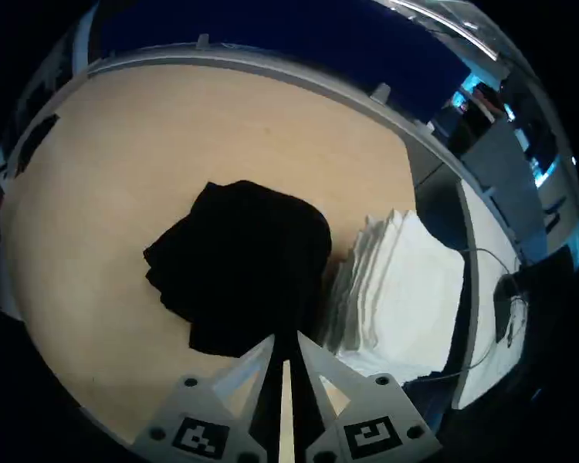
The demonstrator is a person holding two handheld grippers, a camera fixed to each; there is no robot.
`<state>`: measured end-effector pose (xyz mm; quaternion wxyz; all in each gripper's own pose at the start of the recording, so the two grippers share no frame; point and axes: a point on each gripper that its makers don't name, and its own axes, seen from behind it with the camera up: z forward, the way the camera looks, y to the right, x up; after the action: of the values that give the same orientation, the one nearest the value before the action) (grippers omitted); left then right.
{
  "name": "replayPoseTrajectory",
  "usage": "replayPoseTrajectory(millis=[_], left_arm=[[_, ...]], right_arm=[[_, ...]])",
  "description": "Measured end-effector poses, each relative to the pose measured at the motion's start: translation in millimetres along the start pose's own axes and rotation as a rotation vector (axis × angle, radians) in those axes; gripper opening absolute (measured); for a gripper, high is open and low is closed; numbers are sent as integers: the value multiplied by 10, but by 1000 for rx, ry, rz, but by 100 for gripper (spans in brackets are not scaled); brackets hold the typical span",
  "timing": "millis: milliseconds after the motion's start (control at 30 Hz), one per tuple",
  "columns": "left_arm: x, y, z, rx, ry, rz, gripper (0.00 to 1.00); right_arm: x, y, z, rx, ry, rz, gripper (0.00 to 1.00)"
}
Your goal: Fold towel
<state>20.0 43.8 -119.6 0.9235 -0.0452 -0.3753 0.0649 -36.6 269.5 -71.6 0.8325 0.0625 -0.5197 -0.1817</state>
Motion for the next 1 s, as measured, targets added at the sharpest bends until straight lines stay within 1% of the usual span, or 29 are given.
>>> replayPoseTrajectory(millis=[200, 300, 500, 700, 833, 900, 967, 1000], left_arm=[[7, 18, -1, 2, -2, 10, 95], [14, 34, 1, 1, -1, 15, 95], [37, 44, 13, 2, -1, 25, 95], [41, 50, 24, 2, -2, 24, 95], [47, 53, 25, 2, -2, 26, 95], [55, 53, 24, 2, -2, 29, 95], [63, 54, 25, 2, -1, 29, 95], [66, 55, 25, 1, -1, 29, 95]], right_arm=[[-221, -73, 171, 3, -45, 52, 5], [-315, -84, 238, -7, -62, 75, 5], [-391, -84, 329, -26, -77, 120, 5], [-426, -66, 401, -47, -92, 133, 6], [-429, -91, 423, -43, -94, 137, 7], [-430, -91, 419, -45, -91, 140, 13], [-432, -85, 410, -46, -86, 144, 23], [-432, -82, 405, -46, -83, 146, 26]])
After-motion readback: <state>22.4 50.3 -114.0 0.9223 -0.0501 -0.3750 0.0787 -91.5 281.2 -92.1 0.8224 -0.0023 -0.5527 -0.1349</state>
